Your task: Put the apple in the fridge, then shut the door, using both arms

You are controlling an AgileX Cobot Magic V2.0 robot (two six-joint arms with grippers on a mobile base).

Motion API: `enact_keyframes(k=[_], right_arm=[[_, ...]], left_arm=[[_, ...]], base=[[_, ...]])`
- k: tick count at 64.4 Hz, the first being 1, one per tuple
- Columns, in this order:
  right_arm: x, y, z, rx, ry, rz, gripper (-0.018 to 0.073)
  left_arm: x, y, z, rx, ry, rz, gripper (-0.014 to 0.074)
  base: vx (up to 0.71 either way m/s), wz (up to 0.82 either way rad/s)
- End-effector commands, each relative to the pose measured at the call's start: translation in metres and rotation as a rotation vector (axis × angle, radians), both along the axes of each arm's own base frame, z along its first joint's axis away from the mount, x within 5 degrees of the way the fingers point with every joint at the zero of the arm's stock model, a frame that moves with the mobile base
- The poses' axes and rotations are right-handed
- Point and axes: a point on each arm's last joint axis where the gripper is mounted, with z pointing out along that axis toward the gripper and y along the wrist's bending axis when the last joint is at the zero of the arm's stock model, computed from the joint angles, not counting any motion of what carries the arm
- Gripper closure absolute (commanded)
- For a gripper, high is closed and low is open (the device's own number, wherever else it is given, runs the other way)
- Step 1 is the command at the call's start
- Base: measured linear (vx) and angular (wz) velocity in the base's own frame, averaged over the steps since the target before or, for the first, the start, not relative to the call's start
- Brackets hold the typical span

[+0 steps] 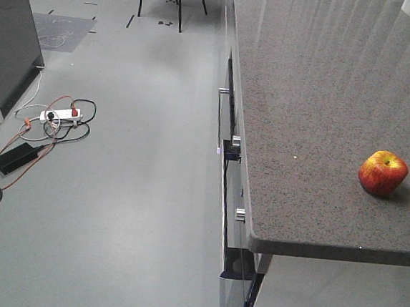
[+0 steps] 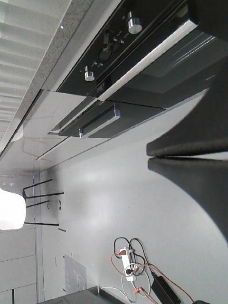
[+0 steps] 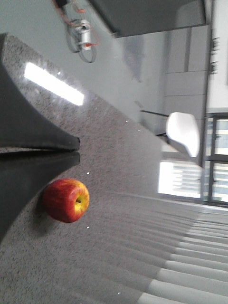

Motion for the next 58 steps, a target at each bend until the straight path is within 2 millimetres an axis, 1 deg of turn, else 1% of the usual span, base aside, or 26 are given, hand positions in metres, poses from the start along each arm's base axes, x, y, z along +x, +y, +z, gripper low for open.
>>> enact_keyframes(k=[1, 7, 11, 20, 28, 40, 49, 54, 55, 58], right_arm=[[0.023, 0.002, 0.026, -0.035, 0.008, -0.002, 0.0568], [0.042, 0.004, 0.029, -0.034, 0.066, -0.001, 0.0568], [0.054, 0.006, 0.025, -0.038, 0.1, 0.001, 0.0568], [0.068, 0.007, 0.015, -0.043, 0.167, 0.002, 0.0568], [0.073, 0.008, 0.008, -0.043, 0.217, 0.001, 0.0568], [0.073, 0.008, 0.008, -0.021, 0.227, -0.005, 0.0558], [0.072, 0.008, 0.007, -0.023, 0.229, -0.005, 0.048], [0.072, 0.008, 0.007, -0.023, 0.236, -0.006, 0.0402], [0.072, 0.008, 0.007, -0.023, 0.239, -0.006, 0.0367], [0.072, 0.008, 0.006, -0.023, 0.244, -0.006, 0.0318]], left_arm=[[0.001, 0.0, 0.0, -0.014, -0.062, -0.002, 0.0602], [0.001, 0.0, 0.0, -0.014, -0.062, -0.002, 0.0602], [0.001, 0.0, 0.0, -0.014, -0.062, -0.002, 0.0602], [0.001, 0.0, 0.0, -0.014, -0.062, -0.002, 0.0602], [0.001, 0.0, 0.0, -0.014, -0.062, -0.002, 0.0602], [0.001, 0.0, 0.0, -0.014, -0.062, -0.002, 0.0602], [0.001, 0.0, 0.0, -0.014, -0.062, -0.002, 0.0602], [0.001, 0.0, 0.0, -0.014, -0.062, -0.002, 0.0602], [0.001, 0.0, 0.0, -0.014, -0.062, -0.002, 0.0602], [0.001, 0.0, 0.0, -0.014, -0.062, -0.002, 0.0602]], base=[[0.0, 0.0], [0.0, 0.0], [0.0, 0.0], [0.0, 0.0], [0.0, 0.0], [0.0, 0.0], [0.0, 0.0], [0.0, 0.0], [0.0, 0.0], [0.0, 0.0]])
